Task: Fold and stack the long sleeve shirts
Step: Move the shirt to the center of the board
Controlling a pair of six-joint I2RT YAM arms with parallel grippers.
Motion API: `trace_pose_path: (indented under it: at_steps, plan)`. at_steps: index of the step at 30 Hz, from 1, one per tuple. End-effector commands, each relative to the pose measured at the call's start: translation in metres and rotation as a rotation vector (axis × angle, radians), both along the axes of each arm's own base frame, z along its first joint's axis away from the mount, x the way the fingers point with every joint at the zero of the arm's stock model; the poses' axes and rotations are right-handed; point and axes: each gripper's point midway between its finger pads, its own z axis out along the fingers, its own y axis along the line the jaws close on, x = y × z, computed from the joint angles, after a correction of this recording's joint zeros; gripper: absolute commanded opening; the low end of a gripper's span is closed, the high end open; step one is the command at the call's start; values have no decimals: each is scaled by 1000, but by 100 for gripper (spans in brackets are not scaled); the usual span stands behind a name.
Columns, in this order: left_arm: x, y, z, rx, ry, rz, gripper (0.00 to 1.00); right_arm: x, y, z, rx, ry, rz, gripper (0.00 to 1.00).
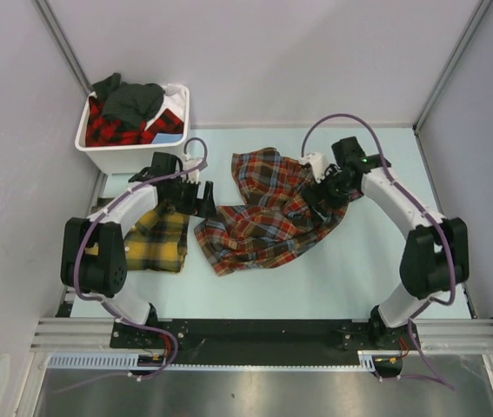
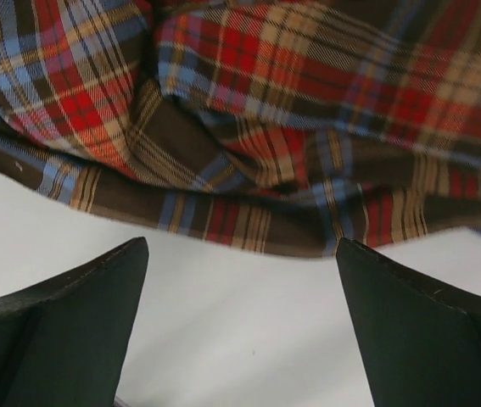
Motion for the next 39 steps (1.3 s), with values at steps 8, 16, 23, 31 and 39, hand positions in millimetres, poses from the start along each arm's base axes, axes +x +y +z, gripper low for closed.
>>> trace_pose_path:
  at_steps: [8, 16, 23, 31, 39]
  plan:
    - [16, -22, -36, 89, -33, -175, 88, -15, 4, -57, -36, 147, 75, 99]
    - [-17, -57, -37, 120, -55, -453, 29, 18, -62, -126, -323, 198, -146, 48]
    - [-112, -126, -6, 102, -236, -995, 0, 149, -138, -82, -346, 12, -473, 0]
    - [-95, -189, 54, -38, -371, -1087, 68, 156, -152, -5, -126, -46, -449, 64]
    - [113, -158, 67, 151, -531, -638, 81, 32, -134, -22, 117, 327, -573, 90]
